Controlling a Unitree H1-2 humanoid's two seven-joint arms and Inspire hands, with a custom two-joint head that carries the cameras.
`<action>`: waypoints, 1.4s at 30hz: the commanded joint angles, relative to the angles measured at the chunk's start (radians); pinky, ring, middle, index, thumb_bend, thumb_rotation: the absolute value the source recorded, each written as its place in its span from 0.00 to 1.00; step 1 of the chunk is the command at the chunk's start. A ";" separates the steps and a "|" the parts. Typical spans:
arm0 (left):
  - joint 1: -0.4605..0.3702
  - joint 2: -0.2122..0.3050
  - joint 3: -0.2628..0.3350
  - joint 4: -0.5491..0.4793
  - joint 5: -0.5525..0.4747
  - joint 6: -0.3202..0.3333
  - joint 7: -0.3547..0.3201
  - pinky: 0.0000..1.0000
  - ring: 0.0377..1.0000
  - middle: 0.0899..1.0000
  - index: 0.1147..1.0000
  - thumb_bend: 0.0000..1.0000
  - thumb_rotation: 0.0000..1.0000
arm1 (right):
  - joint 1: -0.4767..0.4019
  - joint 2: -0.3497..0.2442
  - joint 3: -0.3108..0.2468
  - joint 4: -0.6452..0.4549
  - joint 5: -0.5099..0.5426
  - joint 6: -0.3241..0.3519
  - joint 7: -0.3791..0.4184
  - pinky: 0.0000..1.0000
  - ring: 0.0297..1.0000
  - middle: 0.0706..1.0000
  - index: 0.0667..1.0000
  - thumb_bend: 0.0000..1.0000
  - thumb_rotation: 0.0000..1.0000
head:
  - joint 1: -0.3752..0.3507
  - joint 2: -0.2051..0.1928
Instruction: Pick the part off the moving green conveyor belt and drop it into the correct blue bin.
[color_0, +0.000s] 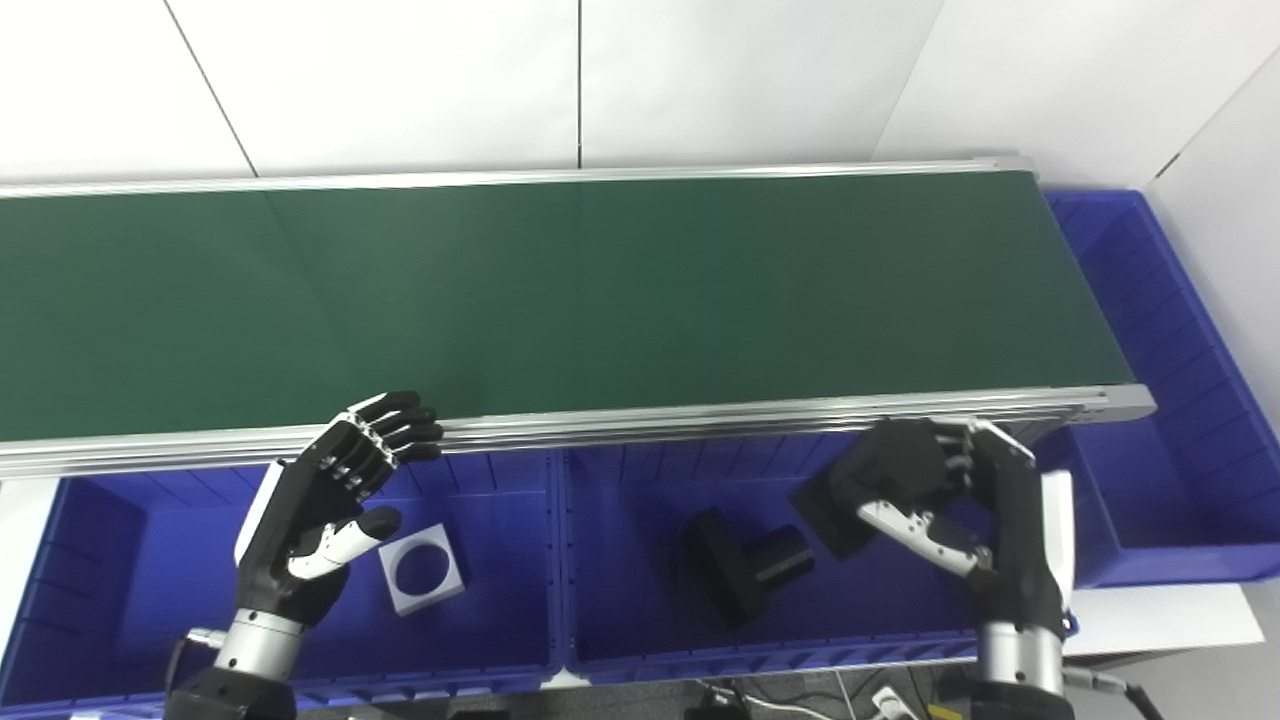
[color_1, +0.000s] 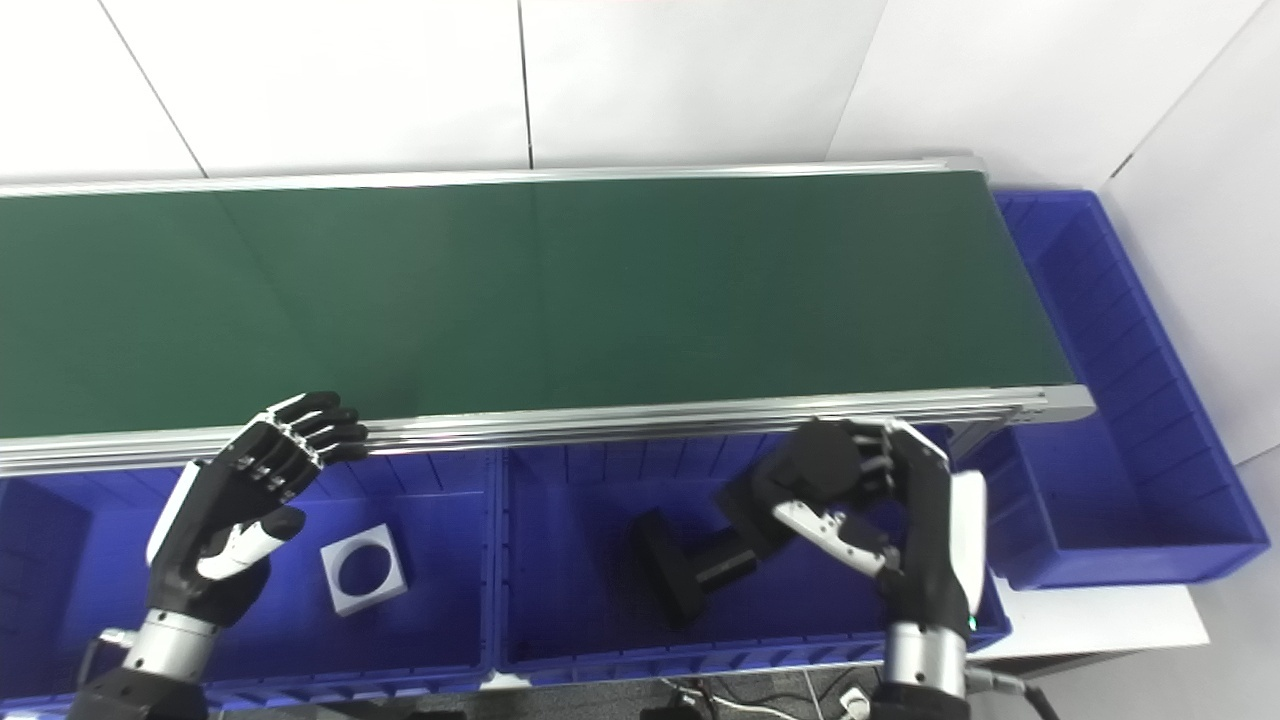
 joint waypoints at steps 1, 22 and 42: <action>-0.001 0.016 0.010 -0.031 -0.015 -0.005 -0.009 0.67 0.69 0.70 0.70 0.98 0.43 | 0.007 0.007 -0.009 0.010 -0.005 -0.080 -0.050 0.28 0.32 0.37 0.48 0.53 0.00 | 0.005 0.000; 0.009 0.025 0.021 -0.073 -0.014 0.029 -0.010 0.67 0.69 0.70 0.70 0.97 0.42 | -0.087 -0.015 -0.028 0.401 0.023 -0.171 -0.192 0.31 0.35 0.40 0.48 0.53 0.00 | 0.029 0.003; 0.012 0.016 0.018 -0.072 -0.012 0.030 -0.008 0.67 0.70 0.70 0.71 0.98 0.42 | -0.039 -0.127 0.055 0.259 0.142 0.015 0.084 0.93 1.00 1.00 1.00 1.00 0.57 | 0.039 -0.007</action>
